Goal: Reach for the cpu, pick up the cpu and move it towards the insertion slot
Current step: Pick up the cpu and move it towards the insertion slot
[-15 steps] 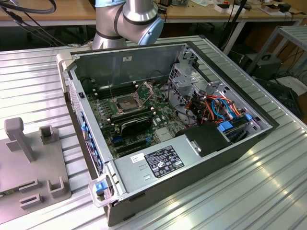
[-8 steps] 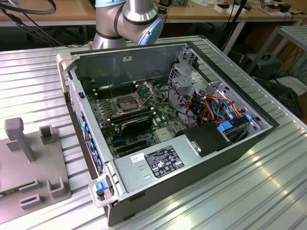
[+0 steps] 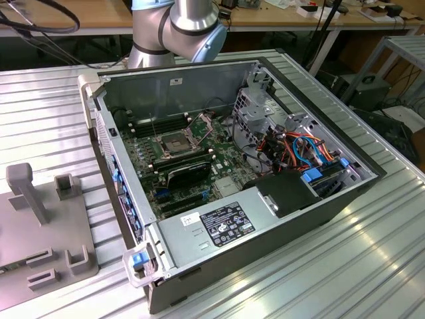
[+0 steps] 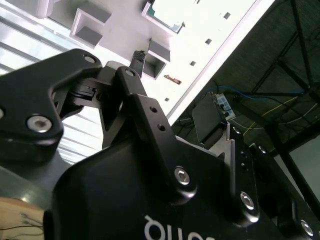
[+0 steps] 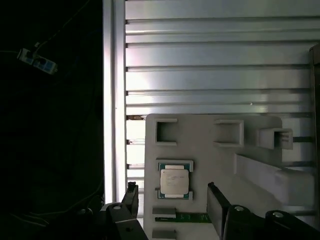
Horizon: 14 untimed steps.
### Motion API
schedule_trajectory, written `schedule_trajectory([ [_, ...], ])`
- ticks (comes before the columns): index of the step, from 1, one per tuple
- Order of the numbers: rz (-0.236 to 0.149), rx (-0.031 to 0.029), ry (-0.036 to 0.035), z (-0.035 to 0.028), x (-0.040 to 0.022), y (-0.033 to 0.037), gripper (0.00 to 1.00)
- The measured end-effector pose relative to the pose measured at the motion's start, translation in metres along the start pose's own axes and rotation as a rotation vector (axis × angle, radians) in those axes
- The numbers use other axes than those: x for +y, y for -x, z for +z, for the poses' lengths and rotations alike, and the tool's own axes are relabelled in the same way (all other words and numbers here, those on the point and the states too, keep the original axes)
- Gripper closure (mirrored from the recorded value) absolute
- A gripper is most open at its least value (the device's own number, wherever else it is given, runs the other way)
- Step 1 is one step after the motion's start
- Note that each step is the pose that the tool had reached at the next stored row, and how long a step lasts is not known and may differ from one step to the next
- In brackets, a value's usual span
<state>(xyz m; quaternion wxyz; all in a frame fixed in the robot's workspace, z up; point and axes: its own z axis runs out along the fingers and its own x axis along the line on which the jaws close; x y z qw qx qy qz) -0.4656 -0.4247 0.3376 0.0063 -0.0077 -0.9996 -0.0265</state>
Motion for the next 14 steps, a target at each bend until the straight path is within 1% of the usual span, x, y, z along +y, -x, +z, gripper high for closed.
schedule_trajectory([
  [3,0.0,-0.0001,-0.0001,0.0039,-0.0059,0.0001,0.34],
  [5,0.0,0.0,-0.0003,0.0064,-0.011,0.0003,0.34],
  [9,0.0,-0.0002,-0.0057,0.0101,-0.014,0.0003,0.34],
  [14,0.0,0.0,-0.0068,0.0158,-0.0151,0.0004,0.34],
])
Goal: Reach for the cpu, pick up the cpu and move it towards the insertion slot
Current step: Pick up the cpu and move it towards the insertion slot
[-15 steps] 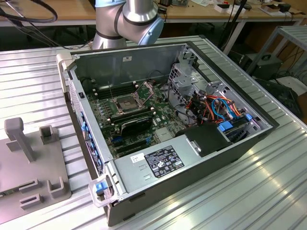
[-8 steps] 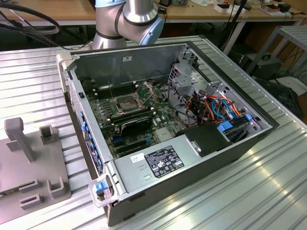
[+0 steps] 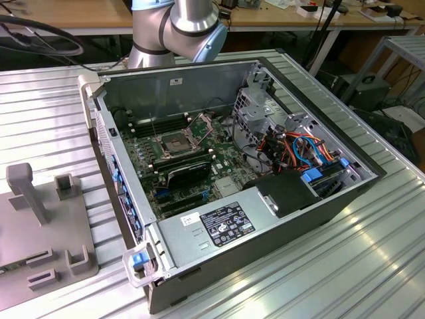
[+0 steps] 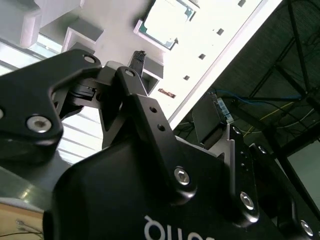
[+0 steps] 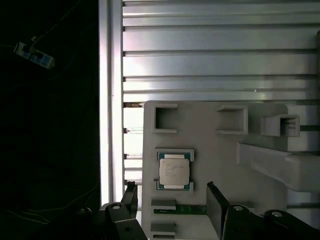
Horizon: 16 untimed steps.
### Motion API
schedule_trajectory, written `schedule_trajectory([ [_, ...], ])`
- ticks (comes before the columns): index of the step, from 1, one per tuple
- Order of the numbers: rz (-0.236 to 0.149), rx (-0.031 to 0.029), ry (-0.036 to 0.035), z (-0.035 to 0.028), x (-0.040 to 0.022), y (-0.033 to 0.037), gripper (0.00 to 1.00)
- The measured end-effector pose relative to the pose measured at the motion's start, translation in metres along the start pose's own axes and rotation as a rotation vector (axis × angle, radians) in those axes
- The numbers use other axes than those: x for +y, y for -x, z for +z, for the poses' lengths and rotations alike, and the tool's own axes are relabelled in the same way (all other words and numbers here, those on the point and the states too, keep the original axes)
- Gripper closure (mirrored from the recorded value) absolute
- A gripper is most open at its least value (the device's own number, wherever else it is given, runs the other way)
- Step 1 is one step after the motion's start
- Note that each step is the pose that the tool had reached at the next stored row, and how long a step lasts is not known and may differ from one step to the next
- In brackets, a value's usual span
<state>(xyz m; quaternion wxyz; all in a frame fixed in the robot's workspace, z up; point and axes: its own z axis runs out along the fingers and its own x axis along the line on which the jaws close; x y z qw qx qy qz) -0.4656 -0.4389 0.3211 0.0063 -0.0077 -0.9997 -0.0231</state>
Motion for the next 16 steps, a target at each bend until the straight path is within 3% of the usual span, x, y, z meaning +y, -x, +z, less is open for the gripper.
schedule_trajectory([
  [4,0.0,-0.0002,0.0,0.0108,-0.0005,0.0001,0.34],
  [16,0.006,-0.0005,0.0001,0.0356,-0.0019,0.0011,0.34],
])
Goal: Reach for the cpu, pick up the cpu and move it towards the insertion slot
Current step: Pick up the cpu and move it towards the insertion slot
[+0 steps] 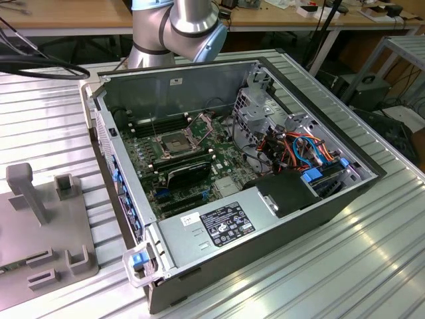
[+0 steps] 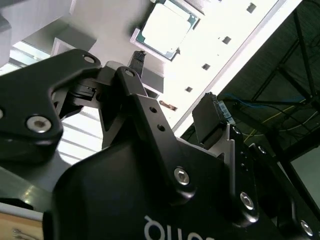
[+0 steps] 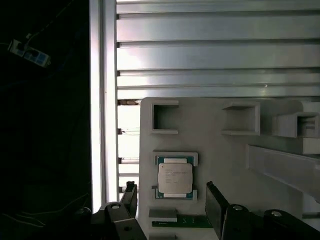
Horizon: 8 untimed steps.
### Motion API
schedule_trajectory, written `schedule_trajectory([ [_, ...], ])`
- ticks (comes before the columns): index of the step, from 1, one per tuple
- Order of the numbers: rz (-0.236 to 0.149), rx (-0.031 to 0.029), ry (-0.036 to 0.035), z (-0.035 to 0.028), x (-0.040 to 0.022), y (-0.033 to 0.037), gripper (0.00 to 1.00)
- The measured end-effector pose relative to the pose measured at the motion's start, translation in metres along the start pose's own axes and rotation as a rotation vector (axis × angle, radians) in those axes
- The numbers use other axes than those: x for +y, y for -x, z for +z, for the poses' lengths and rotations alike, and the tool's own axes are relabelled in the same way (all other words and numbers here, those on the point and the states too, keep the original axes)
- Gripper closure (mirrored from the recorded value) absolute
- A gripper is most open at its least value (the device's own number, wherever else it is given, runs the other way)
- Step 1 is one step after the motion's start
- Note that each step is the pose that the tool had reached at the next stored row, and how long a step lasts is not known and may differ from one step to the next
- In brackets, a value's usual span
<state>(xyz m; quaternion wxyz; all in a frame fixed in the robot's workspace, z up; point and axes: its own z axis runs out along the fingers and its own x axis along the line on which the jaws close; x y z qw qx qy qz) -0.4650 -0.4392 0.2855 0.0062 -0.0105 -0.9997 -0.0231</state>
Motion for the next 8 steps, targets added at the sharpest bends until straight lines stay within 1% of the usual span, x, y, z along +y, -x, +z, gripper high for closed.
schedule_trajectory([
  [7,0.003,0.0,0.0006,0.0128,-0.0018,0.0027,0.34],
  [8,0.004,0.0,0.0006,0.0163,-0.0025,0.0032,0.34],
])
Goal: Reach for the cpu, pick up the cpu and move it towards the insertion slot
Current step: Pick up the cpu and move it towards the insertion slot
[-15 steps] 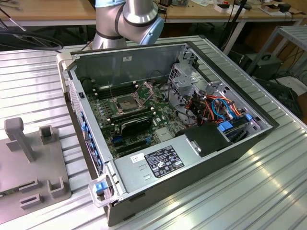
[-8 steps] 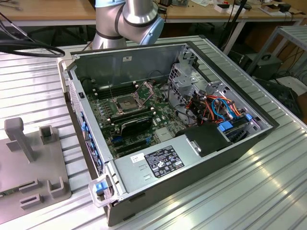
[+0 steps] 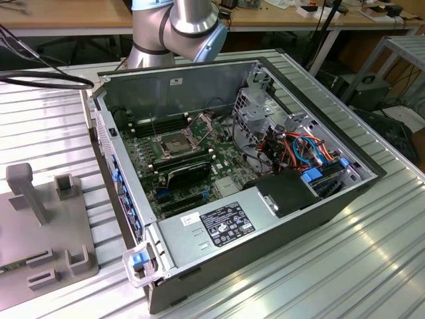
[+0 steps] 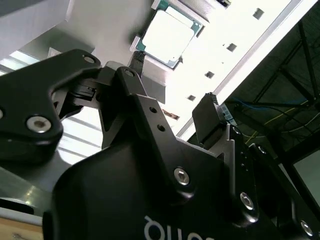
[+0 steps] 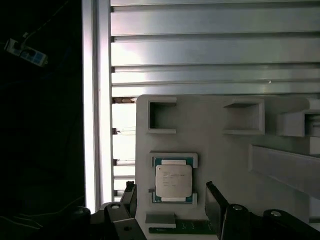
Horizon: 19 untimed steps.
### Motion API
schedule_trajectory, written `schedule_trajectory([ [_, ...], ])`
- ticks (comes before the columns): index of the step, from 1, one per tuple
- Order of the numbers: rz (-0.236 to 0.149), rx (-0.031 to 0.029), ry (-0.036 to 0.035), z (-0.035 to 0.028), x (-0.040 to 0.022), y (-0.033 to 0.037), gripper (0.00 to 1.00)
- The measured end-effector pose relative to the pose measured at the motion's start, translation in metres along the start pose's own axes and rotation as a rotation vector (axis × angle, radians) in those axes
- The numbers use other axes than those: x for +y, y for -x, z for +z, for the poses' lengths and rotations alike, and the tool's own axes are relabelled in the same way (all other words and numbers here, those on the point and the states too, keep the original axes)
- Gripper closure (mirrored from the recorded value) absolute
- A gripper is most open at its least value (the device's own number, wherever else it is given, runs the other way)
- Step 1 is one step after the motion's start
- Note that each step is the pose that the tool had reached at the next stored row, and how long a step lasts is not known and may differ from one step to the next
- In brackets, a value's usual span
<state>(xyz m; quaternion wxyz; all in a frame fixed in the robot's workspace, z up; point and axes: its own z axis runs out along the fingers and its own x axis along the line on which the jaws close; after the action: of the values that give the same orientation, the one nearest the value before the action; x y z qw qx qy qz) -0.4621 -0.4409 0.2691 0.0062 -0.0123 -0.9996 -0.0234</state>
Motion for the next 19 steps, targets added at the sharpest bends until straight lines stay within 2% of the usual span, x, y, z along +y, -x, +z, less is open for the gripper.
schedule_trajectory([
  [4,0.004,-0.0001,0.0002,0.0091,-0.0021,0.0008,0.34],
  [10,0.004,-0.0002,0.0001,0.0153,-0.005,0.0011,0.34],
  [13,0.004,-0.0004,0.0002,0.0219,-0.0082,0.0017,0.34],
  [19,0.004,-0.0001,0.0001,0.0341,-0.0103,0.0064,0.34],
])
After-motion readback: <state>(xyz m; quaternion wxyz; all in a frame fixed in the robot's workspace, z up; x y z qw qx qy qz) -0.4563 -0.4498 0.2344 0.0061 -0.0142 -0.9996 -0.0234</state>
